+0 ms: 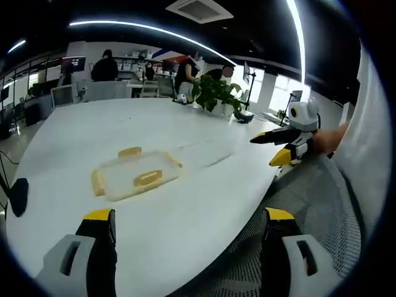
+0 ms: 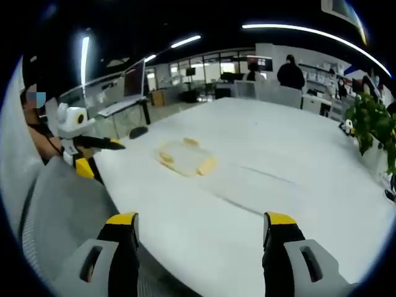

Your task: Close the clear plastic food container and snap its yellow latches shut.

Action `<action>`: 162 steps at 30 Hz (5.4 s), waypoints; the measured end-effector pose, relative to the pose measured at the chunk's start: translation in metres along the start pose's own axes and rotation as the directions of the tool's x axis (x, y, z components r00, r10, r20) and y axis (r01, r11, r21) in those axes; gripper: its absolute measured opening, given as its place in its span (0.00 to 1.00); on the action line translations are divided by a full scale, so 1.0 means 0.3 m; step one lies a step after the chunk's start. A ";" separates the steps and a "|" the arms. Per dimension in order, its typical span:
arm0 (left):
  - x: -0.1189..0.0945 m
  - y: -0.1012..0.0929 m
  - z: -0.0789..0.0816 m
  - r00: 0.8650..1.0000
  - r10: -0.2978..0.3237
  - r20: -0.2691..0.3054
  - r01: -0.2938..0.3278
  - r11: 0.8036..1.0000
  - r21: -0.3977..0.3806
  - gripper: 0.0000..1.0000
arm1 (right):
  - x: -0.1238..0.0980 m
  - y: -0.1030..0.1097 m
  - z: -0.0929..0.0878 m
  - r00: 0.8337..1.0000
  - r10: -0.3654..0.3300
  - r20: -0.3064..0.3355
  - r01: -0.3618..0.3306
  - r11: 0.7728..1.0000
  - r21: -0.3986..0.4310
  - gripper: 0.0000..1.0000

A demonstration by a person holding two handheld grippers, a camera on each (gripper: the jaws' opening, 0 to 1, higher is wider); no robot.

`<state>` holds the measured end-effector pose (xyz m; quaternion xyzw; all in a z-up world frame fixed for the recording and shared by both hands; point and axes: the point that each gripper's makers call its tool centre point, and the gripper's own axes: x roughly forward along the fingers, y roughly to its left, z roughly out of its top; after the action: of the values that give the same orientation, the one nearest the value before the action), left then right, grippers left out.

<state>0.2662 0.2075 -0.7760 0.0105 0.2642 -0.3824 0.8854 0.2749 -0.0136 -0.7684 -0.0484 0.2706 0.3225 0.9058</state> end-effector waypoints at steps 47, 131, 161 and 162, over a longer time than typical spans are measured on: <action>-0.001 -0.011 -0.022 0.999 -0.001 -0.040 0.003 0.999 0.050 0.96 | -0.004 0.008 0.009 1.000 0.000 0.016 0.001 0.999 -0.035 0.81; 0.085 0.260 -0.018 0.968 -0.066 -0.241 0.127 0.960 0.248 0.84 | 0.307 0.058 0.160 0.964 0.207 -0.168 -0.255 0.900 -0.353 0.62; 0.120 0.355 -0.003 0.955 -0.057 -0.289 0.146 0.944 0.297 0.82 | 0.396 0.070 0.169 0.951 0.230 -0.208 -0.298 0.865 -0.403 0.61; 0.121 0.355 -0.003 0.955 -0.059 -0.291 0.149 0.943 0.298 0.82 | 0.399 0.071 0.169 0.950 0.232 -0.207 -0.299 0.865 -0.404 0.61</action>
<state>0.3591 0.2587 -0.8136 0.1916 0.3212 -0.4611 0.8047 0.3624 0.0834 -0.7858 -0.2335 0.2646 0.4914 0.7962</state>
